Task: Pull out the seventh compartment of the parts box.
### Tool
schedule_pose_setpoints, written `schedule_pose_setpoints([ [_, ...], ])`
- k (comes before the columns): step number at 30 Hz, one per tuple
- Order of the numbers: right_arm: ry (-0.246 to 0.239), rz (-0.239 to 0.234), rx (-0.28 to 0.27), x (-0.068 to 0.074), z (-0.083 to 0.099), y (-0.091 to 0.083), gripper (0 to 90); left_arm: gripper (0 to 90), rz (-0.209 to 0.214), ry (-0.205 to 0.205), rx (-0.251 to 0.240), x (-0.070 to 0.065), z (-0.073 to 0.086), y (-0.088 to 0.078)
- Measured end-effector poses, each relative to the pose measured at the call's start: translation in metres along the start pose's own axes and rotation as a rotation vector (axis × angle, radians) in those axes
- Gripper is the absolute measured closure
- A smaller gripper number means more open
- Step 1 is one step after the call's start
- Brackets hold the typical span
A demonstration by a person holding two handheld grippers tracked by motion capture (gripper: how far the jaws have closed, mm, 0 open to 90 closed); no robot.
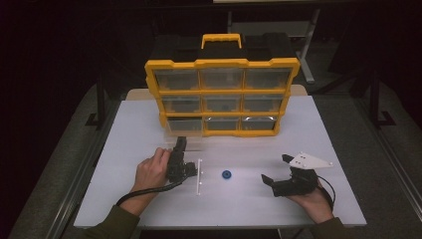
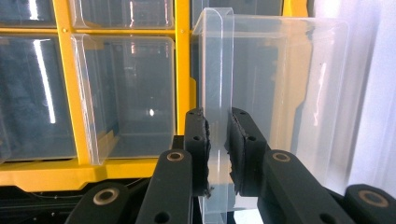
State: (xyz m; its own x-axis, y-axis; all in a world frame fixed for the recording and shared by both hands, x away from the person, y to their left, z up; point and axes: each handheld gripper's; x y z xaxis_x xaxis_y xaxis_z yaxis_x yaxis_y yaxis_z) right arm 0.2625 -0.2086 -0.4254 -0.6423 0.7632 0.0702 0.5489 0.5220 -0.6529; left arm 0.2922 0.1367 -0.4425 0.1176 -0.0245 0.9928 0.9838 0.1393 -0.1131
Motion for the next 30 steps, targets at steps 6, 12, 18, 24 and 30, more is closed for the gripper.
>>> schedule_pose_setpoints([
  [6,-0.009,0.002,-0.001,-0.0004,-0.0001,0.0004,0.0,78.6,0.000,-0.006,-0.006,-0.0006,0.0007,-0.0025],
  [12,-0.008,0.002,-0.001,-0.0005,0.0000,0.0002,0.0,78.5,0.000,-0.004,-0.008,-0.0013,0.0013,-0.0042],
  [18,-0.008,0.003,0.000,-0.0004,0.0001,0.0002,0.0,78.4,0.002,-0.002,-0.008,-0.0019,0.0018,-0.0049],
  [24,-0.006,0.002,0.001,-0.0002,0.0002,0.0000,0.0,78.3,0.002,-0.002,-0.009,-0.0020,0.0027,-0.0051],
  [30,-0.007,0.003,0.000,-0.0001,0.0002,0.0001,0.0,77.6,0.006,-0.005,-0.009,-0.0021,0.0027,-0.0049],
])
Point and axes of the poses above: each handheld gripper's, and its own axes: y roughly forward along the jaws, z roughly out of its underside, x roughly to its left, and after that the axes turned 13 degrees about x, right-handed
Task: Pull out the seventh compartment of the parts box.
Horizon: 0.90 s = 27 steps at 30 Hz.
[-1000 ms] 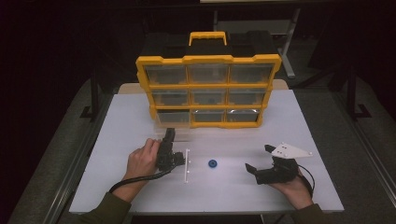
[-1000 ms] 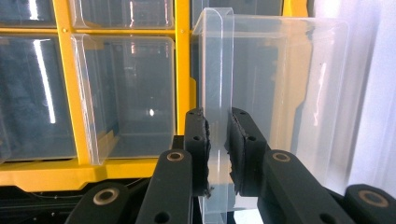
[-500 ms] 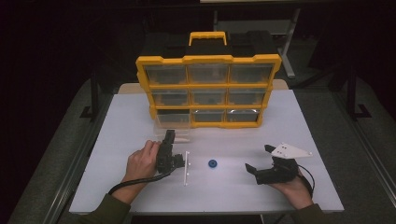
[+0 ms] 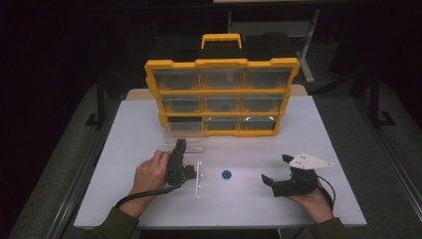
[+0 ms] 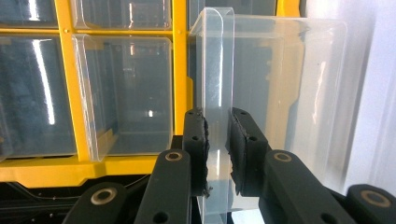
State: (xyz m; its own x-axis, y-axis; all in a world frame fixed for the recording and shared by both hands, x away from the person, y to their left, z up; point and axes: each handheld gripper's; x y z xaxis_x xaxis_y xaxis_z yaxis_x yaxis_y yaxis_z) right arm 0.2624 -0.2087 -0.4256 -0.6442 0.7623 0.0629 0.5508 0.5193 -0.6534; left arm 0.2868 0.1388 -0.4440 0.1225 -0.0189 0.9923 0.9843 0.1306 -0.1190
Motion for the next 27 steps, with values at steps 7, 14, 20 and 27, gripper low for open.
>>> schedule_pose_setpoints([
  [7,-0.002,0.000,0.000,-0.0002,0.0000,0.0001,0.0,76.6,0.005,-0.006,0.002,0.0002,0.0001,0.0002],
  [14,-0.003,0.000,0.000,-0.0002,0.0000,0.0001,0.0,69.6,0.006,-0.014,0.002,0.0003,0.0004,0.0004],
  [20,-0.008,0.001,-0.005,-0.0003,-0.0001,0.0002,0.0,61.7,0.006,-0.031,-0.004,0.0012,0.0020,-0.0020],
  [27,-0.003,0.001,-0.003,0.0000,0.0000,-0.0001,0.0,51.9,0.014,-0.048,-0.012,0.0019,0.0027,-0.0051],
])
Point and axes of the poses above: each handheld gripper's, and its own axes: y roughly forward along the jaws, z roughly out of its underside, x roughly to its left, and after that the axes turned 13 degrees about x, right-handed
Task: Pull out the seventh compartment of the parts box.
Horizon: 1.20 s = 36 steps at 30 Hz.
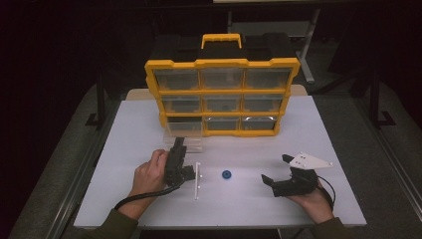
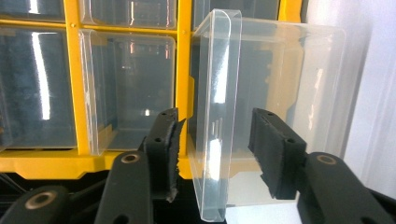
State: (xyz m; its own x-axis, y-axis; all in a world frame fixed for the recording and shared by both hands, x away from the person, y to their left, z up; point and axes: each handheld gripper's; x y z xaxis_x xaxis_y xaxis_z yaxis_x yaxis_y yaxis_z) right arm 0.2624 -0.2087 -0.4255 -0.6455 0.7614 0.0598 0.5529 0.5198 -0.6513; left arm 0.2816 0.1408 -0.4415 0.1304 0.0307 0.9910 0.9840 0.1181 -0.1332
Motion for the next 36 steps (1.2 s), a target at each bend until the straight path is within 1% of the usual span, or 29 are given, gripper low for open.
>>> schedule_pose_setpoints([
  [4,0.003,-0.001,-0.002,0.000,0.000,0.000,0.0,48.5,0.007,-0.012,0.002,0.001,0.001,-0.002],
  [5,0.003,0.000,-0.001,0.000,0.000,0.000,0.0,47.5,0.007,-0.004,0.011,0.002,0.002,-0.003],
  [7,0.010,-0.002,0.001,0.001,0.000,0.000,0.0,44.9,0.008,-0.005,0.016,0.002,0.003,-0.004],
  [9,0.010,-0.002,0.004,0.001,0.000,0.000,0.0,43.0,0.010,-0.017,0.011,0.001,0.004,-0.005],
  [10,0.010,-0.002,0.001,0.001,0.000,0.000,0.0,41.8,0.012,-0.011,0.021,0.001,0.004,-0.006],
  [15,0.011,-0.003,0.002,0.001,0.000,0.000,0.0,38.4,0.016,-0.030,0.013,0.001,0.007,-0.008],
  [17,0.011,-0.004,0.002,0.001,0.000,0.000,0.0,37.5,0.019,-0.029,0.016,0.001,0.007,-0.009],
  [18,0.006,-0.004,0.004,0.000,0.000,0.000,0.0,36.5,0.028,-0.037,0.014,0.001,0.009,-0.010],
  [19,0.006,-0.004,0.005,0.000,0.000,0.000,0.0,36.0,0.028,-0.032,0.019,0.001,0.009,-0.010],
  [21,0.006,-0.003,0.004,0.000,0.000,0.000,0.0,34.6,0.036,-0.041,0.019,0.001,0.011,-0.011],
  [23,0.006,-0.003,0.005,0.000,0.000,0.000,0.0,33.3,0.039,-0.041,0.027,0.001,0.013,-0.012],
  [24,0.006,-0.003,0.005,0.000,0.000,0.000,0.0,32.5,0.041,-0.040,0.031,0.002,0.014,-0.013],
  [25,0.006,-0.002,0.006,0.000,0.000,0.000,0.0,31.9,0.041,-0.026,0.048,0.003,0.014,-0.014],
  [26,0.006,-0.002,0.006,0.000,0.000,0.000,0.0,30.9,0.041,-0.037,0.042,0.003,0.015,-0.014],
  [27,0.006,-0.002,0.006,0.000,0.000,0.000,0.0,29.8,0.046,-0.029,0.052,0.004,0.016,-0.015],
  [28,0.006,-0.001,0.007,0.000,0.000,0.000,0.0,29.0,0.052,-0.041,0.048,0.003,0.017,-0.015],
  [30,0.008,-0.001,0.006,0.000,0.000,0.000,0.0,27.6,0.057,-0.028,0.056,0.004,0.018,-0.017],
  [31,0.008,-0.001,0.007,0.000,0.000,0.000,0.0,25.7,0.062,-0.041,0.050,0.002,0.019,-0.016],
  [33,0.004,0.001,0.009,0.000,0.000,0.000,0.0,23.8,0.073,-0.049,0.043,0.000,0.020,-0.016],
  [35,0.011,0.000,0.008,0.000,0.000,0.000,0.0,20.7,0.081,-0.051,0.051,0.000,0.022,-0.017],
  [36,0.011,0.000,0.008,0.000,0.000,0.000,0.0,19.7,0.087,-0.046,0.062,0.000,0.023,-0.018],
])
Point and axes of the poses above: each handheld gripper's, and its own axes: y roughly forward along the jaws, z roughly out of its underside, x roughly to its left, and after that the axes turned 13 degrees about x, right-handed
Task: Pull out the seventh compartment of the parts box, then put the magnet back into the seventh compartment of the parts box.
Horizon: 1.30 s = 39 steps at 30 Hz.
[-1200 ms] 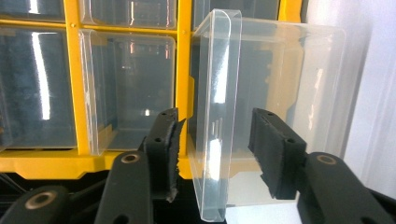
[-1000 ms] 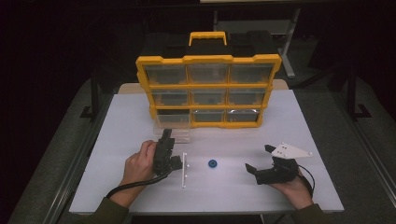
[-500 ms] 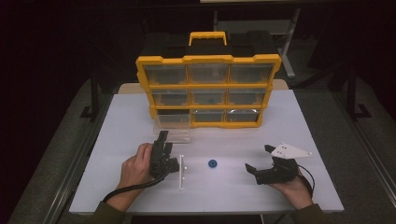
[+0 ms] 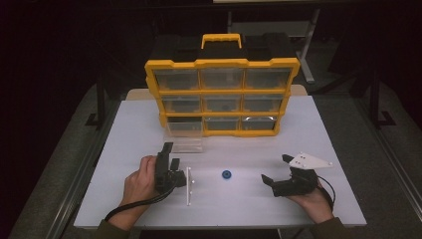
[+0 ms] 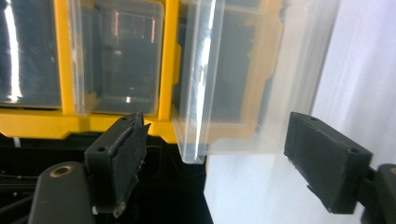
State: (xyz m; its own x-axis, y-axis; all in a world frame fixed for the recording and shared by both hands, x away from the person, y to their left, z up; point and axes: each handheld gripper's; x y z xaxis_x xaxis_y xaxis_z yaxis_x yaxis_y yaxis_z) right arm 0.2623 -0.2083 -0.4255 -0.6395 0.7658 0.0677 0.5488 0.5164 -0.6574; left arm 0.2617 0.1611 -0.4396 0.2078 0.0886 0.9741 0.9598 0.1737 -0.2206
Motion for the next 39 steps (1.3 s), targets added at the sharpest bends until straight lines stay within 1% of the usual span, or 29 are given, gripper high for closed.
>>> schedule_pose_setpoints([
  [3,-0.005,0.002,0.001,0.000,0.000,0.000,0.0,16.0,0.007,-0.011,0.002,-0.001,0.002,0.000],
  [5,-0.005,0.001,0.002,0.000,0.000,0.000,0.0,14.6,0.010,-0.010,0.008,-0.001,0.002,0.000],
  [6,-0.003,0.001,0.003,0.000,0.001,0.000,0.0,14.2,0.014,-0.002,0.018,-0.001,0.003,0.000],
  [8,0.000,0.001,-0.001,0.000,0.001,0.000,0.0,13.3,0.018,-0.003,0.020,-0.002,0.004,0.000],
  [10,0.001,0.005,0.000,0.000,0.001,0.000,0.0,11.4,0.011,-0.001,0.020,-0.004,0.005,0.001],
  [15,-0.009,0.008,0.001,0.000,0.001,0.000,0.0,7.6,0.019,-0.017,0.034,-0.004,0.008,0.002],
  [18,-0.008,0.007,0.000,0.000,0.001,0.000,0.0,3.0,0.008,-0.032,0.031,-0.005,0.009,0.003],
  [22,-0.006,0.007,0.001,0.001,0.001,0.000,0.0,1.2,0.009,-0.045,0.025,-0.004,0.010,0.002],
  [24,-0.007,0.007,0.001,0.001,0.001,0.000,0.0,0.0,0.011,-0.060,0.025,-0.003,0.010,0.002],
  [26,-0.007,0.007,0.000,0.000,0.001,0.000,0.0,0.0,0.021,-0.056,0.033,-0.002,0.010,0.002],
  [29,-0.003,0.005,0.003,0.000,0.001,0.000,0.0,0.0,0.025,-0.056,0.043,-0.001,0.011,0.002],
  [32,-0.002,0.005,0.004,0.000,0.001,0.000,0.0,0.0,0.030,-0.064,0.049,0.000,0.012,0.003],
  [33,-0.001,0.005,0.003,0.000,0.001,0.000,0.0,0.0,0.035,-0.074,0.047,0.000,0.012,0.003],
  [35,-0.002,0.004,0.004,0.000,0.001,0.000,0.0,0.0,0.033,-0.076,0.050,0.001,0.012,0.003],
  [36,-0.003,0.005,0.003,0.000,0.001,0.000,0.0,0.0,0.036,-0.093,0.053,0.002,0.013,0.003],
  [39,-0.003,0.004,0.002,0.000,0.001,0.000,0.0,0.0,0.051,-0.115,0.058,0.002,0.014,0.005],
])
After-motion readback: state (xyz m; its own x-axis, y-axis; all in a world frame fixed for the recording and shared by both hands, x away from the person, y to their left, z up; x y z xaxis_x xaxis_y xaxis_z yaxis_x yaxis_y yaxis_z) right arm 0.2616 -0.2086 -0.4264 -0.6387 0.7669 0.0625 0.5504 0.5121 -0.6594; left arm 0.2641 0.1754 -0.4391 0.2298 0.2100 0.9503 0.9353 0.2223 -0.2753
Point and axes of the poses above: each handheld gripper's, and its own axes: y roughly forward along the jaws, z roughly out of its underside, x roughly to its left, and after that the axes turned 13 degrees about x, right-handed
